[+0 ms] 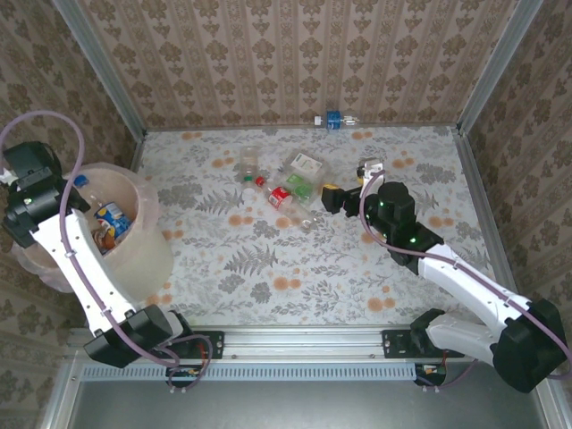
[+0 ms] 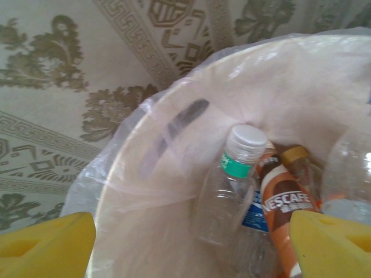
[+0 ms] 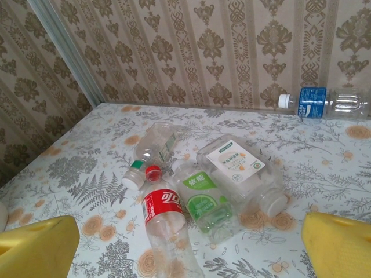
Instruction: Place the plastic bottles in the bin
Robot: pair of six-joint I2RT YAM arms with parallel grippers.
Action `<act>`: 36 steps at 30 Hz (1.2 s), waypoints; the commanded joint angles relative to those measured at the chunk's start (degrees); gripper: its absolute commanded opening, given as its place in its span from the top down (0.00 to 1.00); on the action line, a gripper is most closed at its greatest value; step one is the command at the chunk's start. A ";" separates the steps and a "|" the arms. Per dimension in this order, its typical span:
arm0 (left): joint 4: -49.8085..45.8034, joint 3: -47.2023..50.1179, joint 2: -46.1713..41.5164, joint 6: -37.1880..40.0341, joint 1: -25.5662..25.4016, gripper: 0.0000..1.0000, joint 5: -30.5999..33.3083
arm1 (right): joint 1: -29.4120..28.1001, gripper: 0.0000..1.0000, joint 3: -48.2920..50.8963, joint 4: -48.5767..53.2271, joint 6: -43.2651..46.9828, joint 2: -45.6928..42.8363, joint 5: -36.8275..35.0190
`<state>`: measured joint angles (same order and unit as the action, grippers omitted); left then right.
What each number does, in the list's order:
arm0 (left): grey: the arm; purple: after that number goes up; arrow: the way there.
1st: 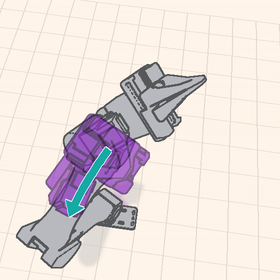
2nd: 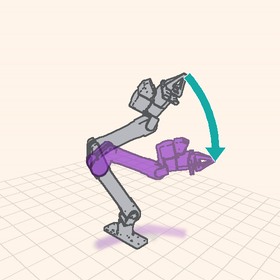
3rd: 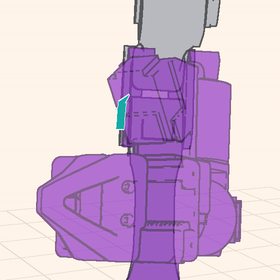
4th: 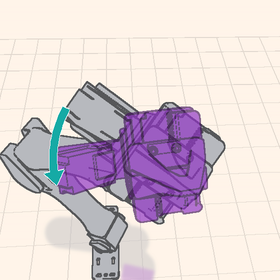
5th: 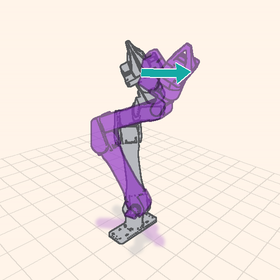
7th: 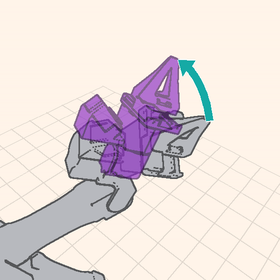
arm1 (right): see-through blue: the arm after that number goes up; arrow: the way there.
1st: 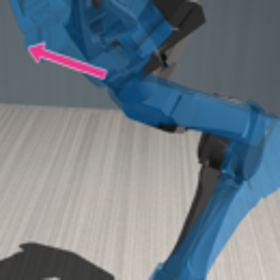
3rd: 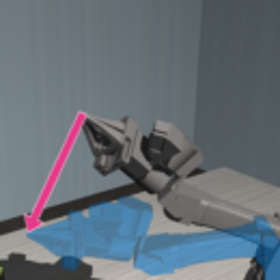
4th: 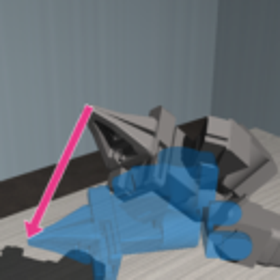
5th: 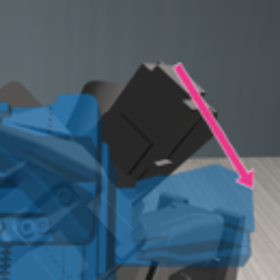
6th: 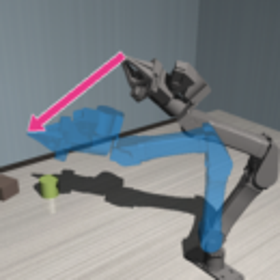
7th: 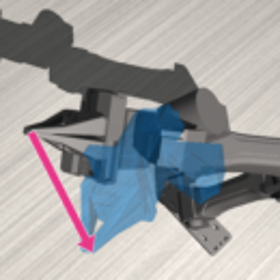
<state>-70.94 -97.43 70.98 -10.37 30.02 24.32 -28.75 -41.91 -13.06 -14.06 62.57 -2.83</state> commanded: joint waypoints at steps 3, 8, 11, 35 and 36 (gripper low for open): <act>2.73 -1.29 -2.52 -3.18 -5.64 0.11 -4.85 | 0.01 0.00 -1.30 2.25 -1.88 3.72 -1.17; 6.01 -0.08 -4.37 -5.07 -13.92 0.10 -6.41 | -0.01 0.00 -3.78 5.70 -1.65 8.52 1.94; 9.77 2.29 -5.91 -6.40 -19.50 0.09 -9.61 | -0.03 0.00 -5.56 7.34 -0.36 12.09 7.44; 37.51 19.09 -2.81 -14.25 -44.95 0.00 -32.40 | 5.93 0.00 -52.87 38.63 7.22 55.82 1.21; 37.49 19.29 -2.33 -14.23 -44.98 0.00 -32.32 | 6.18 0.00 -56.24 40.43 8.56 58.16 0.81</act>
<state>-37.60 -78.94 68.07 -23.03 -14.61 -5.56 -23.44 -91.13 18.33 -9.91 116.07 -0.01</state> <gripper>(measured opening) 0.999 0.996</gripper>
